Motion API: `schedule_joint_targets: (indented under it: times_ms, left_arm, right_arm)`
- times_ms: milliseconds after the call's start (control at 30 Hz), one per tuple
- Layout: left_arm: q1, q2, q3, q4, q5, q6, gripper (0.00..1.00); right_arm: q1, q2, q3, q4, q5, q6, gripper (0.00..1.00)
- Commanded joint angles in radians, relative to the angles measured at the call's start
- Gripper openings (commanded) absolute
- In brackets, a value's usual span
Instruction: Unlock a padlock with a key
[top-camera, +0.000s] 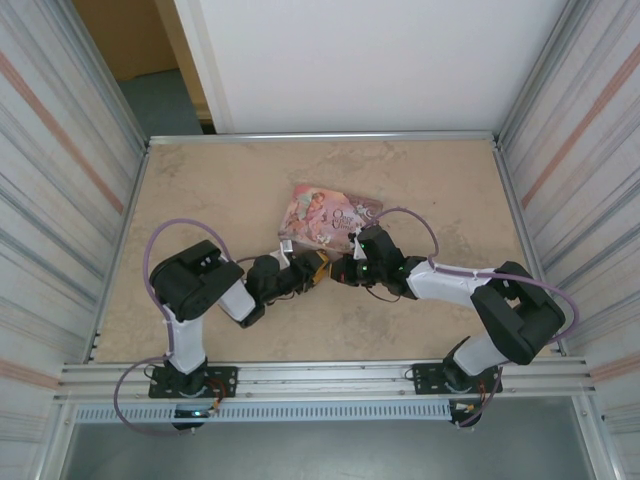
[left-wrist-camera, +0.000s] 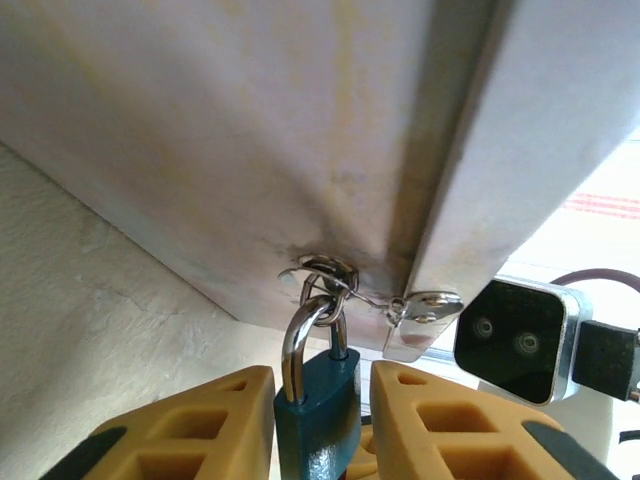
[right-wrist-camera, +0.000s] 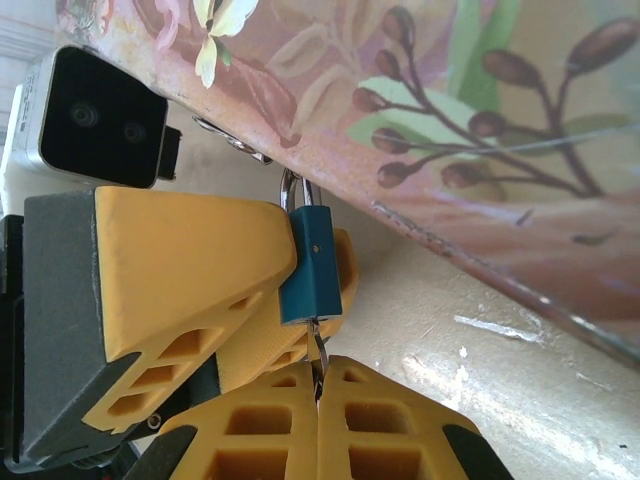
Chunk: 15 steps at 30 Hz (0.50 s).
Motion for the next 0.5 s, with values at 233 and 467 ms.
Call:
schedule_joint_targets:
  times_ms: [233, 467]
  left_arm:
    - [-0.007, 0.000, 0.012, 0.029, -0.027, 0.004, 0.08]
    - [-0.007, -0.057, -0.003, -0.030, -0.044, 0.024, 0.00]
  right_arm:
    - [0.004, -0.068, 0.028, 0.032, -0.014, 0.025, 0.05]
    - [-0.017, -0.132, 0.005, -0.024, 0.003, -0.004, 0.21]
